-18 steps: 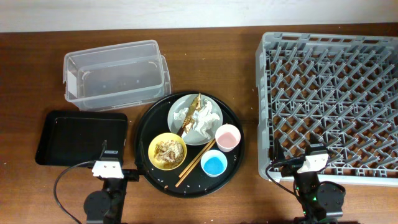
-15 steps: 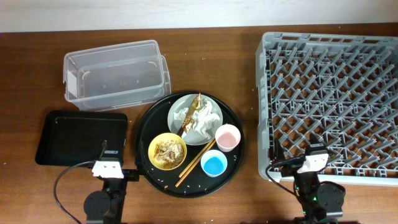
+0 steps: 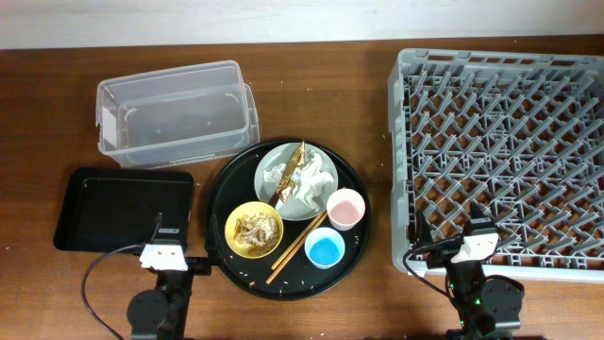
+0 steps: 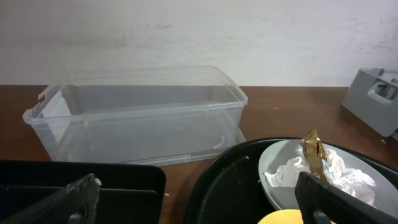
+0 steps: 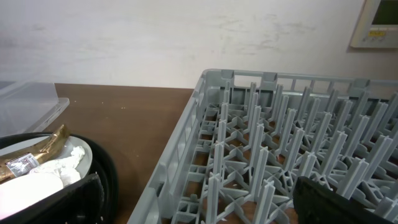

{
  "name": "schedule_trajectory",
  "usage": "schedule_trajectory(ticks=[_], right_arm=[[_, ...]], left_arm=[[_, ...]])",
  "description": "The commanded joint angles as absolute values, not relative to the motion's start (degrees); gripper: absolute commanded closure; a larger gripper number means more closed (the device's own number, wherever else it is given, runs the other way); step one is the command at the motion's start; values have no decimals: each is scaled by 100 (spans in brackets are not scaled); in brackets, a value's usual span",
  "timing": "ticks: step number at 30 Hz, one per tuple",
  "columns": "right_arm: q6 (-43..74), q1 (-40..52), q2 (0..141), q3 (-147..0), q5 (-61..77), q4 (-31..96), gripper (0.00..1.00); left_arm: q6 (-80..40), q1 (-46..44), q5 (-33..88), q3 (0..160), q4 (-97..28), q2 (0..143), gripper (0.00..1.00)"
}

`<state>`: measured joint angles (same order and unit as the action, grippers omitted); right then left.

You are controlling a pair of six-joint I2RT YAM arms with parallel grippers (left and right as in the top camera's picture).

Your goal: Sort waste into correct bins and load items into the dishwasher rack

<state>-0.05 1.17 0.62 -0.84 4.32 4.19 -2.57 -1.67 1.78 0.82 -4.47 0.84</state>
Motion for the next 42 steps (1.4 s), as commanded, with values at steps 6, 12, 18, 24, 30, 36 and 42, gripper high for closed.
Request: schedule_trajectory(ticks=[6,12,18,24,30,36,42], right_arm=[[-1,145,32,-32,381,410,2],[-1,145,30,-32,386,405,2],[-1,145,30,-32,384,405,2],[259,145,40,-235,443,504,2],[259,143,849,-1699,425,1769,2],[257,145,2814,-3929,427,3688,2],[257,145,4001,-5275,447,5196,2]], left_arm=[[-165,-132,263,49,-456,30,1],[-165,-132,263,49,-456,30,1],[-165,-132,266,49,-454,30,1],[-491,-132,285,64,-467,30,1],[-827,-132,287,1168,-1719,768,1],[-703,-132,615,3566,-2965,3393,1],[-548,-132,814,6219,-5618,5686,1]])
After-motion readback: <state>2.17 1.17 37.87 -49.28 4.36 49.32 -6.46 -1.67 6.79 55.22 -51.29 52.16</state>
